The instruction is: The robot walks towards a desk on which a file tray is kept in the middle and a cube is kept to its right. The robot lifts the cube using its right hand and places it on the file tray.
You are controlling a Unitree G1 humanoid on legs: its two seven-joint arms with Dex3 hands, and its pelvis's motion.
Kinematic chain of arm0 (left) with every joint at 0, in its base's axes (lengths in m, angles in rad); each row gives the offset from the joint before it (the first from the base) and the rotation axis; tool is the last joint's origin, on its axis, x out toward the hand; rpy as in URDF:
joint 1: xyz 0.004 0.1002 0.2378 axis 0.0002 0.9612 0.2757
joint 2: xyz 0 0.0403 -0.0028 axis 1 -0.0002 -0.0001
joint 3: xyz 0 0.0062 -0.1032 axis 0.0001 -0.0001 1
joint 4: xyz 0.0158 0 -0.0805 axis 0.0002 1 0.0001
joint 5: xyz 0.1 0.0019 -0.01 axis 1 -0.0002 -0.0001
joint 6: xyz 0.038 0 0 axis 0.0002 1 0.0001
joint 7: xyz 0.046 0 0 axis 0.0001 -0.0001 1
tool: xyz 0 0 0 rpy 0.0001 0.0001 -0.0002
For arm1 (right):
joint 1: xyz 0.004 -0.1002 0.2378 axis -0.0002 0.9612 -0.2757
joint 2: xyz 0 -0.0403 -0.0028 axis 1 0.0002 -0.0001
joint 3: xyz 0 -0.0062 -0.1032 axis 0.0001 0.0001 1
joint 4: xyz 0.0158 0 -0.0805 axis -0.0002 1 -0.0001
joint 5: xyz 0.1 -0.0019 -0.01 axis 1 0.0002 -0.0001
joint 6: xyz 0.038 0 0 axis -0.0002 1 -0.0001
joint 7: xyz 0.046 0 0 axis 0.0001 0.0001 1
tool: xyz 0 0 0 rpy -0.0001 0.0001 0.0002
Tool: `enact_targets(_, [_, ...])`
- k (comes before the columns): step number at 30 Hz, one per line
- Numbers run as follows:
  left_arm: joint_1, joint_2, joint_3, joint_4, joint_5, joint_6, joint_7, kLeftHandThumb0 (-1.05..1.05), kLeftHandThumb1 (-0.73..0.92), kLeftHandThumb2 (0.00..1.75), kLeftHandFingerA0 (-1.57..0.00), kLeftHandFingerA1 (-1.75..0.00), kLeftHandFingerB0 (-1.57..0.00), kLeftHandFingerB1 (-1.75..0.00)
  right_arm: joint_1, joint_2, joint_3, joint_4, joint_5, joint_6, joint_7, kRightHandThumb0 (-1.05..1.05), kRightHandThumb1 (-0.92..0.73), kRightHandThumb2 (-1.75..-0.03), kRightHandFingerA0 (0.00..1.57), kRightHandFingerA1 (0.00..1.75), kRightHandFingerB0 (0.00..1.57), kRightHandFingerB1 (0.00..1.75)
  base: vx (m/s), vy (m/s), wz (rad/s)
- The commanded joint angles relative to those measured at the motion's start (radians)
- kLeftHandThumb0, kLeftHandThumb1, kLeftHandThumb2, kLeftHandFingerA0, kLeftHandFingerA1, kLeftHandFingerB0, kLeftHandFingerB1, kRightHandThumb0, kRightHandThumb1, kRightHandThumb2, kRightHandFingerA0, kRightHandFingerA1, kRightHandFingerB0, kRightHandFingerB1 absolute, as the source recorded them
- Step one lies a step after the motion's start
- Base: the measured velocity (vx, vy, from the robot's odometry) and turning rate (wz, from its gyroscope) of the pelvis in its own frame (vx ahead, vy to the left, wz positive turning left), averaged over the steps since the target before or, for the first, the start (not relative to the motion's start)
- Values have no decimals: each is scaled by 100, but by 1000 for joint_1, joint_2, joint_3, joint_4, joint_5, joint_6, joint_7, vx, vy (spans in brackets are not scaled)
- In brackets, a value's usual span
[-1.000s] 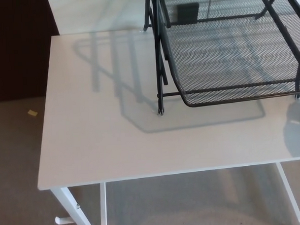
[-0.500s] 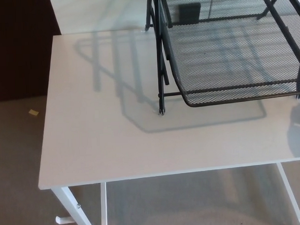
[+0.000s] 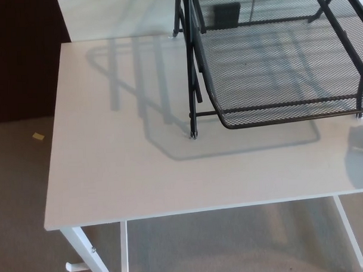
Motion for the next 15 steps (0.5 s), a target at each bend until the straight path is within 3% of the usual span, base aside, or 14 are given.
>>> enact_targets(1, [10,24,0,-1,8,-38,5,-103,92,74,-50,-98,-30,-82,-17,-15,-15,-11,-18,19,19,-21,-66,-79,93,157,85,123,0,0,0])
enact_targets(5, [9,19,3,9,6,-35,12,-104,92,71,-53,-97,-33,-81,-30,-21,-26,-20,-22,-1,13,-15,-67,-80,90,163,78,136,0,0,0])
enact_targets(7, [14,21,1,2,6,-37,9,-103,92,72,-52,-97,-32,-81,-41,-16,-33,-20,-25,6,6,-19,-65,-75,93,165,79,130,0,0,0])
enact_targets(8, [16,21,2,-2,4,-36,8,-104,92,72,-52,-97,-31,-82,-43,-15,-36,-29,-29,19,9,-18,-68,-77,84,161,77,132,0,0,0])
enact_targets(11, [15,21,0,4,8,-41,8,-104,92,73,-50,-95,-31,-80,-52,-18,-51,-45,-26,17,13,-14,-70,-76,87,163,73,138,0,0,0])
enact_targets(14, [26,23,-5,-1,11,-48,5,-105,92,73,-49,-96,-29,-81,-68,-20,-56,-36,-28,5,9,-17,-69,-76,79,169,69,148,0,0,0])
enact_targets(15, [28,23,-4,-4,8,-47,3,-105,92,74,-49,-96,-29,-80,-76,-23,-57,-31,-29,-2,10,-15,-71,-75,84,163,70,143,0,0,0])
